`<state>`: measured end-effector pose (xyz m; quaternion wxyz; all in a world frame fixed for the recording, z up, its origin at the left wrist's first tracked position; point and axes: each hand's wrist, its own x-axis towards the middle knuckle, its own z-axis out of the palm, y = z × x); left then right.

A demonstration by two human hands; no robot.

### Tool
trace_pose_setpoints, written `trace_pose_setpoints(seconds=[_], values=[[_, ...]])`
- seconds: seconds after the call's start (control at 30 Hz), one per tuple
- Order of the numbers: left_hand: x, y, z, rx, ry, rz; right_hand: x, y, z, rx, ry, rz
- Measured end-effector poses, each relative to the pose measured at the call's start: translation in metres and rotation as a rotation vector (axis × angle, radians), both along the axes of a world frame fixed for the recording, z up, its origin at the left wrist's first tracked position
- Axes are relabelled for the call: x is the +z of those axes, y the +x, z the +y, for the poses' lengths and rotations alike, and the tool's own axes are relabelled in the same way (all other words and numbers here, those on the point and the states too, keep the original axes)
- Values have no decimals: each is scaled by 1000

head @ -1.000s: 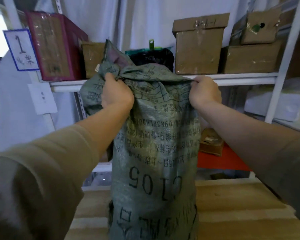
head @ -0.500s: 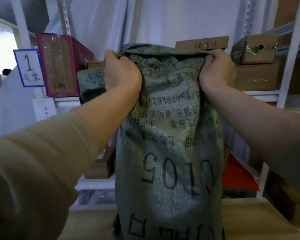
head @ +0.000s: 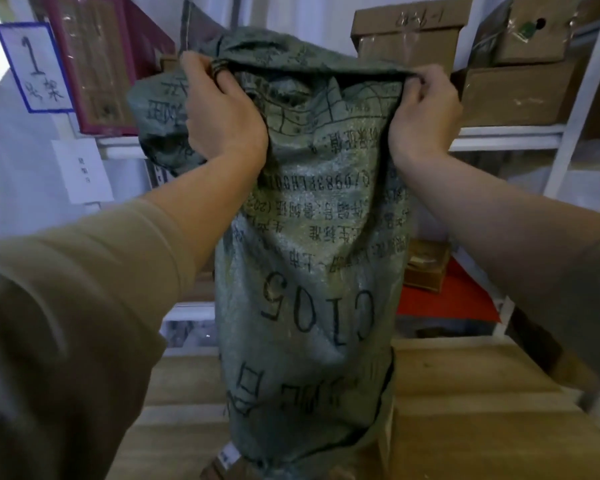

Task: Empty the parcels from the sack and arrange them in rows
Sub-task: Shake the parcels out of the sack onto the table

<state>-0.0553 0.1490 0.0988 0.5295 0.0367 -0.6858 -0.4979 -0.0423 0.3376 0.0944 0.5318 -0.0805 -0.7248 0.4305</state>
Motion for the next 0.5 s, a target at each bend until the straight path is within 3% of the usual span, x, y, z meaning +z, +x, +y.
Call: trace_pose_setpoints(seconds=[0.23,0.5], values=[[-57,-10,-9,4,18,-219,-35,-8,-8,150,-9,-221],[-32,-2,3,-15,76,-261,-15,-8,-8,170,-143,-224]])
